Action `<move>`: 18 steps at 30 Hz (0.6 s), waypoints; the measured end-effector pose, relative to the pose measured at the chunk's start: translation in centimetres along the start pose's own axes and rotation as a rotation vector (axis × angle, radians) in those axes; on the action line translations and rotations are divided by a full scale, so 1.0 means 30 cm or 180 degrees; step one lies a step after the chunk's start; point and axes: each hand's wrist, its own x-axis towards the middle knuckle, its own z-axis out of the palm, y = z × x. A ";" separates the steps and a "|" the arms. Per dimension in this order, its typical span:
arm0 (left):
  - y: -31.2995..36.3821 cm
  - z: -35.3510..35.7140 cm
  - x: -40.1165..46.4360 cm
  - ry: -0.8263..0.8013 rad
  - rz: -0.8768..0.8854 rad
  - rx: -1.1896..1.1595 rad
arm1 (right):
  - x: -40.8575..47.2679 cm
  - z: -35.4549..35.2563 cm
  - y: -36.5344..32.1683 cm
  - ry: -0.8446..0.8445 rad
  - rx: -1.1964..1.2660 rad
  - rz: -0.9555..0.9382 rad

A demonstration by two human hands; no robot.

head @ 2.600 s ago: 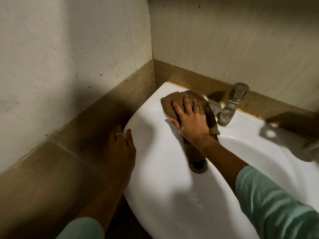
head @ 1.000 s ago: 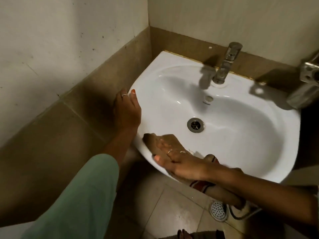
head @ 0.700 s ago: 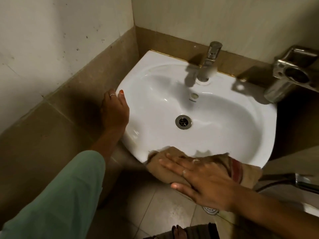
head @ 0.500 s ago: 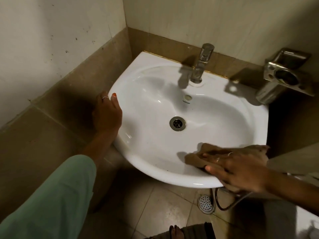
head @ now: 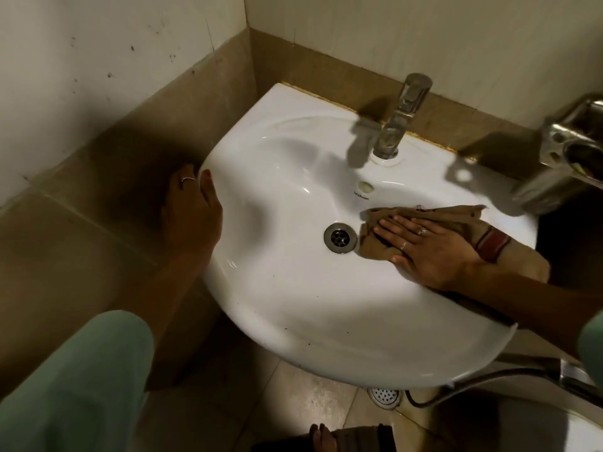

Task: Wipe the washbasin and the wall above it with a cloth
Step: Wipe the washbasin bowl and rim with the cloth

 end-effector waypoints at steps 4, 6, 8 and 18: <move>0.000 0.001 0.004 -0.0008 -0.0077 -0.0032 | 0.113 0.043 -0.065 0.0263 0.0515 -0.0184; -0.002 0.003 0.009 -0.0015 -0.0076 -0.0033 | 0.165 0.049 -0.101 0.0287 0.0685 -0.0299; -0.004 0.007 0.013 -0.0035 -0.0092 -0.0039 | 0.215 0.059 -0.142 0.0322 0.0858 -0.0365; -0.013 0.011 0.016 -0.0106 -0.0086 -0.0042 | 0.351 -0.044 -0.586 0.0778 0.2234 -0.0454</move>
